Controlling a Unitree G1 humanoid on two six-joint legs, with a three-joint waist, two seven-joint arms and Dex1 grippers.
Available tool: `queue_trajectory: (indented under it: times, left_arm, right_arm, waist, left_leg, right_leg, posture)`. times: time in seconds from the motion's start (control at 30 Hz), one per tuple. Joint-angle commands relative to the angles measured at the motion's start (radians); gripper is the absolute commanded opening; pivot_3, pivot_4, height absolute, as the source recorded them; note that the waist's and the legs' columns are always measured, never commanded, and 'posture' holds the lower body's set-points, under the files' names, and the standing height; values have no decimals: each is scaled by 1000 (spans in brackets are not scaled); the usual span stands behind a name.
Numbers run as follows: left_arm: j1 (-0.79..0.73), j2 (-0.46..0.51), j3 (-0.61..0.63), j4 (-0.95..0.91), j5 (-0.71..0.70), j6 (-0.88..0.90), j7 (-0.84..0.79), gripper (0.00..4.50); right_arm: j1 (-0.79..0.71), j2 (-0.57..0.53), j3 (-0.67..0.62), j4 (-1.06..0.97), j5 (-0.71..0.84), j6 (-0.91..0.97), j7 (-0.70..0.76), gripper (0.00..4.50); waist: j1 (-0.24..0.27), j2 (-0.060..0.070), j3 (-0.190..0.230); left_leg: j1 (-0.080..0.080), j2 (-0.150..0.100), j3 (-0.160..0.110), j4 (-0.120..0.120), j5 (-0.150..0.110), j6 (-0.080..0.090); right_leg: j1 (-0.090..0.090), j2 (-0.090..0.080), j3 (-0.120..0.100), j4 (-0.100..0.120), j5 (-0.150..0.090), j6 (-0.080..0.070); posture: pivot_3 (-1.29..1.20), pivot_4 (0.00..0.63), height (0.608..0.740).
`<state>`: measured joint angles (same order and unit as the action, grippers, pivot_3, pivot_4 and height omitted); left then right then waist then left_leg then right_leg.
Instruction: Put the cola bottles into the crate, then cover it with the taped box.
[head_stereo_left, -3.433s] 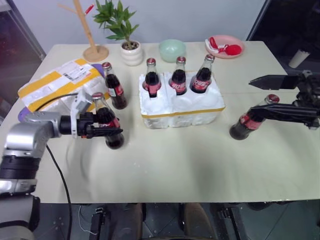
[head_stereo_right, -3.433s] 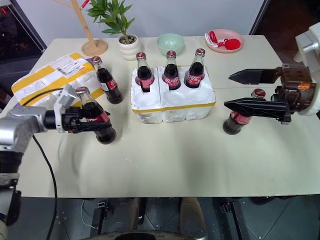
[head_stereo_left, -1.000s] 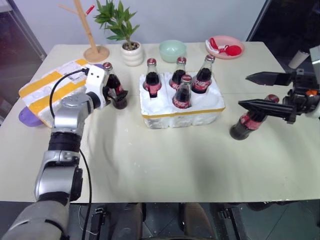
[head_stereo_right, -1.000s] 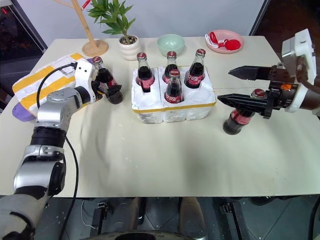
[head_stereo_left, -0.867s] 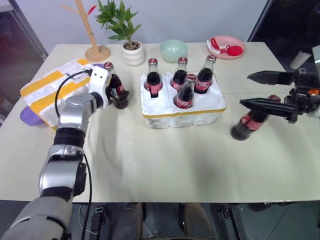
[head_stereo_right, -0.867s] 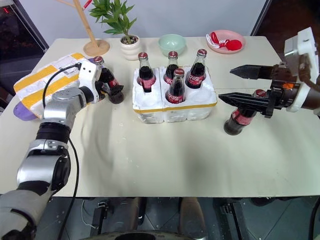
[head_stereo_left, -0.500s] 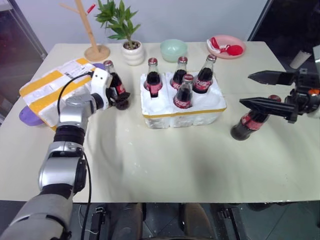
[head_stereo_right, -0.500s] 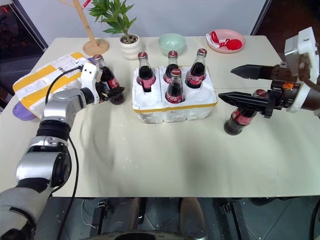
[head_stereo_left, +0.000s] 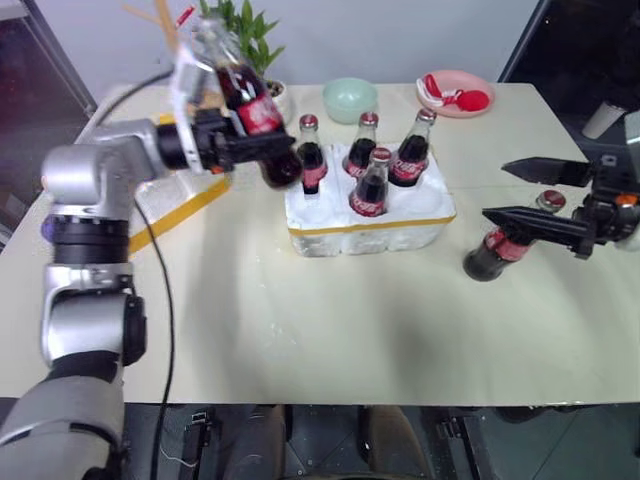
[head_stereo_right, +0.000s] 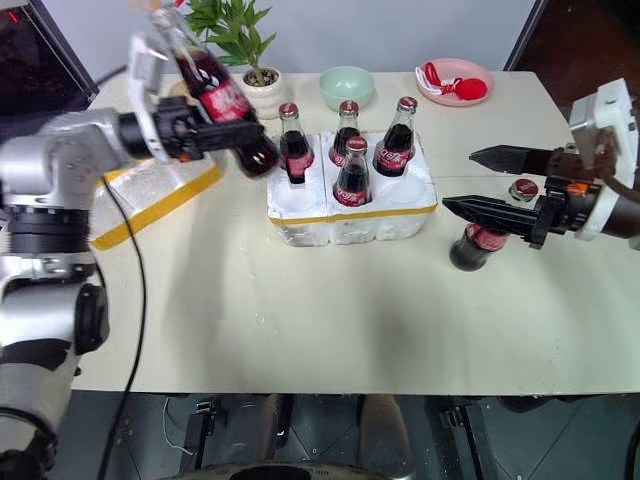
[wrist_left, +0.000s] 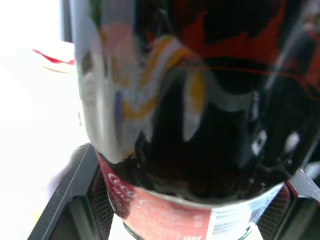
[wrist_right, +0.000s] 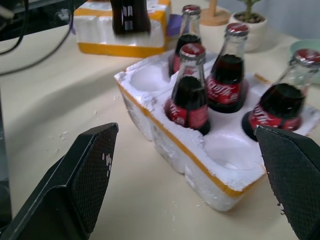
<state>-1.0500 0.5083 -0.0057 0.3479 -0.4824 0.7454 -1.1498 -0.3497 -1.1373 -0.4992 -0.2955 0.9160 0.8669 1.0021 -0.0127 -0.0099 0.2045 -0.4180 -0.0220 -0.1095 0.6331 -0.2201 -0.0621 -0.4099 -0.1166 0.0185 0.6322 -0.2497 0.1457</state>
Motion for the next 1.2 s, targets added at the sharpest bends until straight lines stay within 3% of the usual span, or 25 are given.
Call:
queue_trajectory:
  times: [0.03, 0.27, 0.53, 0.7, 0.77, 0.83, 1.03, 1.2]
  left_arm:
    - [-7, -29, -50, -12, 79, -140, 28, 2863]
    - [19, -42, -131, 33, 198, -308, 30, 2863]
    - [11, 28, -70, 29, 154, -265, 8, 2863]
    - [57, -2, -99, 14, 156, -251, 13, 2863]
    - [77, -19, -115, 12, 168, -257, 20, 3882]
    - [90, -28, -124, 12, 176, -255, 23, 4449]
    - [110, -7, -80, -31, 140, -214, 10, 4449]
    - [95, 97, 80, -206, -117, 21, -92, 4449]
  right_arm:
    - [4, 6, -60, -28, 23, 0, -13, 4500]
    - [31, 16, -78, -40, 28, -5, -30, 4500]
    - [26, 24, -67, -20, 24, -19, -31, 4500]
    - [-18, 26, -36, 6, 18, -27, -32, 4500]
    - [-34, 25, -25, 16, 14, -29, -33, 4500]
    - [-43, 25, -17, 22, 10, -30, -31, 4500]
    - [-4, 16, -40, 14, -21, -39, -33, 4500]
    - [142, 13, -258, -59, 21, 30, -8, 4500]
  waist:
    - [-4, 0, 0]
    - [-1, 1, 0]
    - [-7, 1, 0]
    - [-8, 1, 0]
    - [-7, 1, 0]
    - [-4, 1, 0]
    - [0, 1, 0]
    - [-2, 1, 0]
  left_leg:
    - [0, 0, 0, 0, 0, 0]
    - [1, 0, 0, -1, 0, 0]
    - [4, 1, 1, -1, 0, 0]
    - [4, 1, 1, -2, 0, 0]
    - [4, 1, 1, -2, 0, 0]
    - [4, 0, 1, -1, 0, 0]
    - [4, 0, 1, -1, 0, 0]
    - [3, 0, 0, -2, 0, 0]
  right_leg:
    - [0, 0, 0, 0, 0, 0]
    - [0, 0, 1, 1, 0, 0]
    - [1, 1, 1, 1, 0, 0]
    - [1, 0, 1, 1, 0, 0]
    - [1, 0, 1, 1, 0, 0]
    - [1, 0, 1, 1, 0, 0]
    - [2, 0, 1, 0, 0, 0]
    - [1, 0, 1, 1, 0, 0]
  posture:
    - [0, 150, 739]
    - [0, 150, 739]
    - [0, 150, 739]
    - [0, 150, 739]
    - [0, 150, 739]
    - [0, 150, 739]
    - [0, 150, 739]
    - [0, 150, 739]
